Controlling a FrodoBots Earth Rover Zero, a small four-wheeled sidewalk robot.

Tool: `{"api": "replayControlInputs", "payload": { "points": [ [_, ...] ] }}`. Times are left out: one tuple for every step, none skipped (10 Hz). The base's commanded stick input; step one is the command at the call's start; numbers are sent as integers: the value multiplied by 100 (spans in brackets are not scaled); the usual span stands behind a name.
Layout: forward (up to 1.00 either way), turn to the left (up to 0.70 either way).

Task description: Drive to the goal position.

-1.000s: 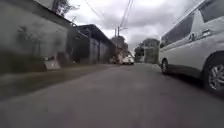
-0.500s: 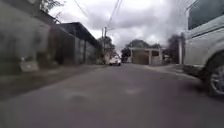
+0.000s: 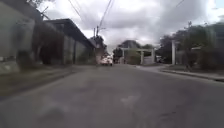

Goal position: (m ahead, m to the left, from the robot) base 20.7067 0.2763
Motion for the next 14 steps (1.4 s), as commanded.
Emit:
{"api": "replayControlInputs", "payload": {
  "points": [
    [100, 0],
    [100, -3],
    [100, -15],
    [100, -40],
    [100, -40],
    [100, -40],
    [100, -40],
    [100, -33],
    [100, -2],
    [100, 0],
    [100, 0],
    [100, 0],
    [100, 0],
    [100, 0]
  ]
}}
